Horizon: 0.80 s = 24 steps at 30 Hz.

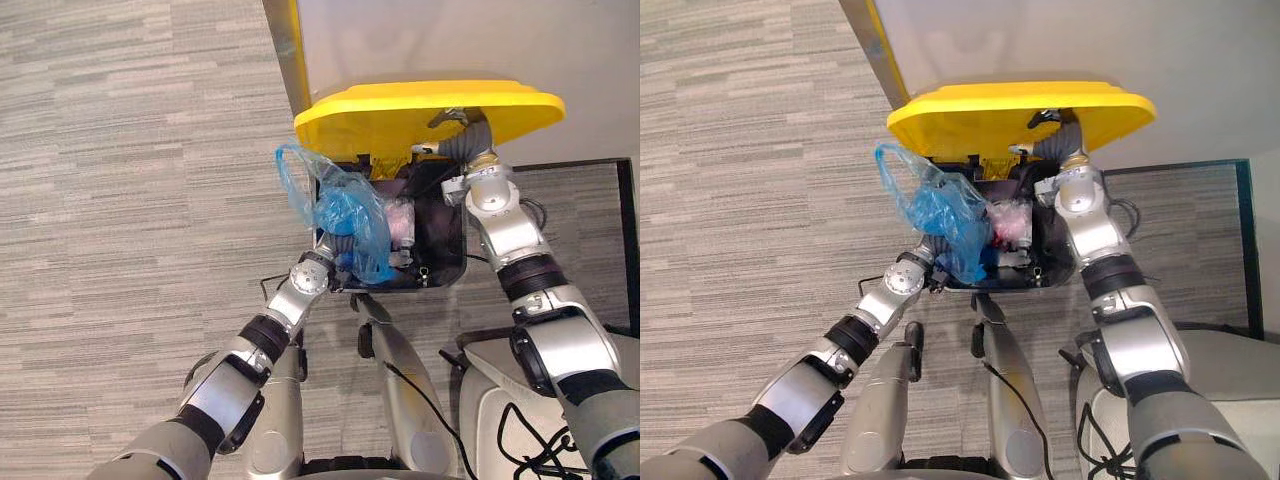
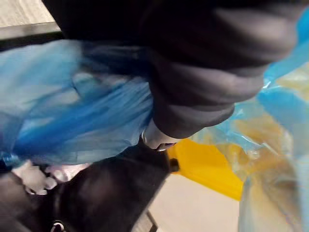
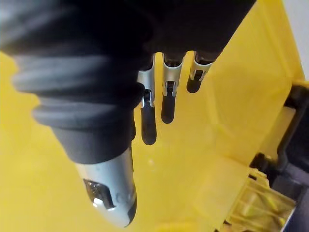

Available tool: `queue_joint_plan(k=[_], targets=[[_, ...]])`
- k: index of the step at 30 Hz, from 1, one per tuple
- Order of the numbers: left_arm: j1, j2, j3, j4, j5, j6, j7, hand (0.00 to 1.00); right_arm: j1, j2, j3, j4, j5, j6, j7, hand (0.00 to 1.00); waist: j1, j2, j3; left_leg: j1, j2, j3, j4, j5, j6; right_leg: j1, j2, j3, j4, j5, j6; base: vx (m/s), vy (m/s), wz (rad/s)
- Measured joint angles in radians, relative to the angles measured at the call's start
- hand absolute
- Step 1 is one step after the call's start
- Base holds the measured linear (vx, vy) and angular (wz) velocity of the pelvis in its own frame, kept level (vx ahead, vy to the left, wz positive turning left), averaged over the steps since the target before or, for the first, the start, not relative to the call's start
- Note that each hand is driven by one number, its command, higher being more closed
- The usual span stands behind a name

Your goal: Gather rubbish on tea table into small bin, then transfer packed bag to large trash can.

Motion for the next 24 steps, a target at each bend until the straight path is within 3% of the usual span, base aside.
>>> queue_joint_plan(k=[4, 5, 15, 24], targets=[[-0.018, -0.005, 0.040, 0.034, 0.033, 0.007, 0.005, 1.00, 0.010, 0.014, -0.006, -0.071, 0.000, 0.013, -0.006, 0.00, -0.001, -0.003, 0.011, -0.025, 0.008, 0.007, 0.017, -0.013, 0.000, -0.022, 0.006, 0.002, 0.006, 0.007, -0.010, 0.06, 0.005, -0.07], [-0.023, -0.007, 0.064, 0.044, 0.045, 0.009, 0.007, 0.00, 0.017, 0.017, -0.005, -0.097, 0.000, 0.013, -0.013, 0.00, -0.001, -0.004, 0.011, -0.036, 0.010, 0.012, 0.022, -0.016, 0.001, -0.032, 0.007, 0.003, 0.007, 0.008, -0.012, 0.06, 0.013, -0.10], [-0.035, -0.037, 0.100, 0.063, 0.085, 0.029, -0.003, 0.00, 0.051, 0.057, -0.005, -0.252, 0.015, 0.014, -0.033, 0.00, 0.014, -0.004, 0.011, -0.087, 0.041, 0.057, 0.072, -0.050, 0.012, -0.090, 0.023, 0.025, 0.041, 0.002, -0.014, 0.04, -0.003, -0.10], [-0.028, -0.062, 0.072, 0.057, 0.073, 0.028, -0.023, 0.00, 0.051, 0.090, -0.005, -0.273, 0.014, 0.014, -0.034, 0.00, 0.021, -0.004, 0.011, -0.082, 0.049, 0.070, 0.084, -0.055, 0.013, -0.090, 0.024, 0.027, 0.058, -0.002, -0.016, 0.02, -0.003, -0.01]])
